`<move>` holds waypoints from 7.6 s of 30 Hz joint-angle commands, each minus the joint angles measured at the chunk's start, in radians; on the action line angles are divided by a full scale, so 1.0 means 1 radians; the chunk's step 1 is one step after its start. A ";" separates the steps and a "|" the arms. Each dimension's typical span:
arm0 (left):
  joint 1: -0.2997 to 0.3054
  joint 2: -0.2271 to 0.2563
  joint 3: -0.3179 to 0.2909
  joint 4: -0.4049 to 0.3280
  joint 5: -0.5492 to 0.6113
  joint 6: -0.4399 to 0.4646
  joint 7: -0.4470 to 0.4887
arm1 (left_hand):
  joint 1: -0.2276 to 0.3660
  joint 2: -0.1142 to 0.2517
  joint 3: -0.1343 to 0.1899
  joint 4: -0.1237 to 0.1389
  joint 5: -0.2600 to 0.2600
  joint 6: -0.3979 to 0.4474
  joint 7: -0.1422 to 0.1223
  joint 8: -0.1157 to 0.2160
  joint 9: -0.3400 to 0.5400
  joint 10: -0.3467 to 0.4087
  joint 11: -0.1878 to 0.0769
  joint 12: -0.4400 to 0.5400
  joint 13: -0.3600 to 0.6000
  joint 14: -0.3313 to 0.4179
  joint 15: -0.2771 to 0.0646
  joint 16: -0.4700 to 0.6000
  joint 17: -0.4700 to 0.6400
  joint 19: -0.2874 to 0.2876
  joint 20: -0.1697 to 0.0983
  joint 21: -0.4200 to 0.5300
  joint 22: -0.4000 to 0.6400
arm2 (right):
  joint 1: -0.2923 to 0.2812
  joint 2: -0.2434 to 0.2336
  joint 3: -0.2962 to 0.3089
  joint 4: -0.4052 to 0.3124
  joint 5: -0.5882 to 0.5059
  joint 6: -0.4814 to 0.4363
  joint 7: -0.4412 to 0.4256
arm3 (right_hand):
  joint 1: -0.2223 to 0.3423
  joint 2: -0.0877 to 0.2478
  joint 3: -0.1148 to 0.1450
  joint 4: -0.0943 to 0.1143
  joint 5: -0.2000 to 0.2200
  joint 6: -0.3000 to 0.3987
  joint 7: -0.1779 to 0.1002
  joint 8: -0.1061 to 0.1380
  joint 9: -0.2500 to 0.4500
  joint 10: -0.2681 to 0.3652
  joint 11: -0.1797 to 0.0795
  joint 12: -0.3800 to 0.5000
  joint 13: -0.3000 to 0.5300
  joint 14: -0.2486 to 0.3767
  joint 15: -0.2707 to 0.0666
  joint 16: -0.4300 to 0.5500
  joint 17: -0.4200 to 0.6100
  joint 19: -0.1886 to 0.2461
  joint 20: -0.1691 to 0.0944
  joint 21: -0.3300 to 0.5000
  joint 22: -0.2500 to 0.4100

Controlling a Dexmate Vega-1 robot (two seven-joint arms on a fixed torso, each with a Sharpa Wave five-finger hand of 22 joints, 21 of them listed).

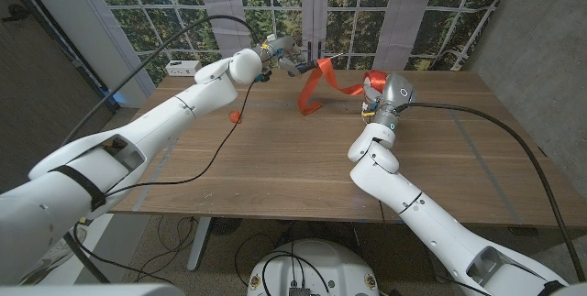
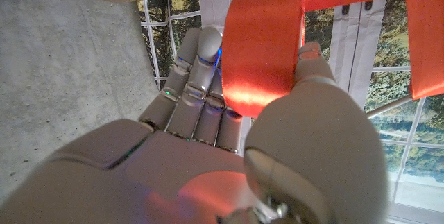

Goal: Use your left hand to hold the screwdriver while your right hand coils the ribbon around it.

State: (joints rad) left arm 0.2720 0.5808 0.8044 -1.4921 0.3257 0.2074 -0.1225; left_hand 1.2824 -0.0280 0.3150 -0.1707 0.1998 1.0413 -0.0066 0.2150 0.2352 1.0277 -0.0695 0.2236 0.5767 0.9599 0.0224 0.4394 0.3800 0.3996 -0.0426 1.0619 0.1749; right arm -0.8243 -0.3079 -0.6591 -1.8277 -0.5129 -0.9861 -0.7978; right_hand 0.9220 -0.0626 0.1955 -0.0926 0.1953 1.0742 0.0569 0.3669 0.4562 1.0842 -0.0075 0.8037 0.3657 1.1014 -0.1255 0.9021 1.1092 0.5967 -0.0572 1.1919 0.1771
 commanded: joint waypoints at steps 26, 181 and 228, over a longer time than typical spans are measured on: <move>0.030 0.050 -0.032 -0.078 -0.057 0.028 -0.097 | 0.143 0.144 0.010 0.006 -0.001 0.083 0.044 0.010 0.002 0.042 -0.014 0.005 0.035 0.185 -0.260 0.005 0.344 -0.006 -0.006 0.015 0.003 | 0.332 0.012 -0.123 0.285 0.095 0.078 0.031 | 0.217 0.225 0.001 0.007 0.007 0.020 -0.007 -0.003 -0.002 0.045 -0.039 -0.006 0.309 0.043 -0.089 -0.015 -0.005 0.002 -0.025 -0.001 0.001; -0.077 -0.074 0.022 0.103 -0.104 -0.062 -0.031 | 0.118 0.148 0.013 0.012 0.000 0.084 -0.020 0.005 0.008 0.034 -0.044 -0.012 0.001 0.191 -0.260 -0.046 0.361 -0.016 -0.007 0.035 0.001 | -0.063 -0.105 -0.183 -0.079 -0.163 -0.116 0.254 | 0.212 0.223 -0.017 -0.002 0.011 0.030 0.003 -0.021 0.008 0.057 -0.026 -0.031 0.331 0.046 -0.086 -0.029 -0.020 -0.009 -0.020 -0.018 0.001; -0.020 0.021 -0.021 -0.065 -0.186 -0.002 -0.191 | 0.113 0.152 0.024 0.007 0.007 0.039 -0.031 -0.005 0.007 -0.003 -0.063 -0.021 0.001 0.186 -0.261 -0.076 0.344 -0.015 -0.006 0.032 -0.001 | 0.378 0.019 -0.198 0.546 0.071 0.118 0.045 | 0.218 0.224 -0.021 -0.002 0.018 0.037 0.003 -0.025 0.017 0.058 -0.030 -0.034 0.339 0.046 -0.086 -0.013 -0.002 -0.010 -0.024 -0.018 0.001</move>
State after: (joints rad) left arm 0.2526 0.5897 0.7832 -1.5481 0.1472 0.2029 -0.2888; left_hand 1.2864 -0.0320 0.3190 -0.1747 0.1972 1.0527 -0.0098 0.2108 0.2365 1.0058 -0.1094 0.1964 0.5728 0.9828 0.0196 0.3630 0.4519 0.3806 -0.0444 1.0939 0.1696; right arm -0.5378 -0.2989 -0.8391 -1.3813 -0.4796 -0.9183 -0.7464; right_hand 0.9179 -0.0586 0.1767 -0.0949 0.2081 1.0935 0.0518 0.3361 0.4664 1.1021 -0.0005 0.7647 0.4304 1.1076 -0.1315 0.8806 1.1000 0.5894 -0.0535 1.1721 0.1771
